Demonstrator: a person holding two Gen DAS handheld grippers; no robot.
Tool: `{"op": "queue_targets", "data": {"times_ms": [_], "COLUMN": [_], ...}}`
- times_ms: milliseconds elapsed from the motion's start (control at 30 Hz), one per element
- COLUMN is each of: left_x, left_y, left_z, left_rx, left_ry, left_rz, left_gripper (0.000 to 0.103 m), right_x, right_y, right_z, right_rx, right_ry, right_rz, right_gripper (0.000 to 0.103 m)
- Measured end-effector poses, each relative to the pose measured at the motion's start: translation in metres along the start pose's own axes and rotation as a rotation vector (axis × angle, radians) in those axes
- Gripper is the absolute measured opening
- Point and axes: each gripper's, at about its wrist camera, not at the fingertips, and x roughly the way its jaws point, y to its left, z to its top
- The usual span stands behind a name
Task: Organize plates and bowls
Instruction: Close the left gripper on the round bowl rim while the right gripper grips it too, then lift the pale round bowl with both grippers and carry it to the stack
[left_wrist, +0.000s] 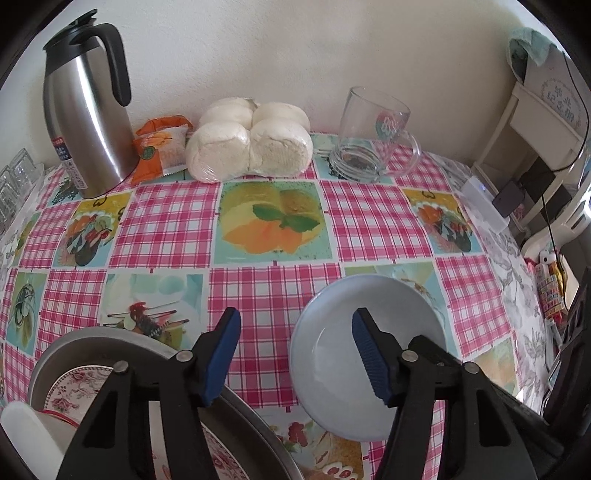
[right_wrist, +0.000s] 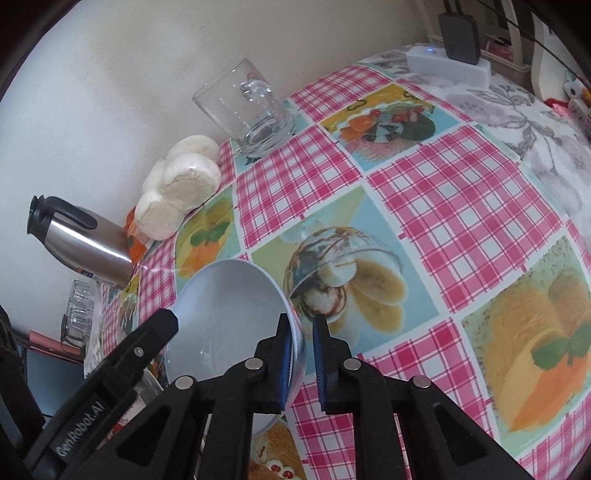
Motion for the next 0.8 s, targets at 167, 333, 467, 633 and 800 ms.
{"op": "queue_targets", "data": {"times_ms": [167, 333, 467, 633, 800], "left_x": [0.008, 0.012, 0.018, 0.025, 0.024], "left_y": [-0.004, -0.007, -0.011, -0.017, -0.021], "left_z": [-0.004, -0.006, -0.009, -0.013, -0.013], "left_rx": [0.013, 0.031, 0.045, 0.066, 0.083], "left_ry": [0.028, 0.050, 0.072, 0.094, 0.094], "left_rz": [0.001, -0.002, -0.011, -0.036, -0.034], "left_gripper": [0.061, 0.048, 0.036, 0.022, 0.020], "right_x": [-0.001, -0.002, 0.000, 0.003, 0.005], "right_y": [-0.006, -0.010, -0.012, -0.014, -0.008], "right_z": [0.002, 0.002, 0.001, -0.001, -0.003], "right_rx": [0.008, 0.013, 0.018, 0.026, 0.012], "right_ry": [-0.003, -0.002, 0.006, 0.018, 0.031], "right_rz": [-0.007, -0.017, -0.020, -0.028, -0.032], "right_gripper": [0.012, 0.012, 0.012, 0.012, 0.012]}}
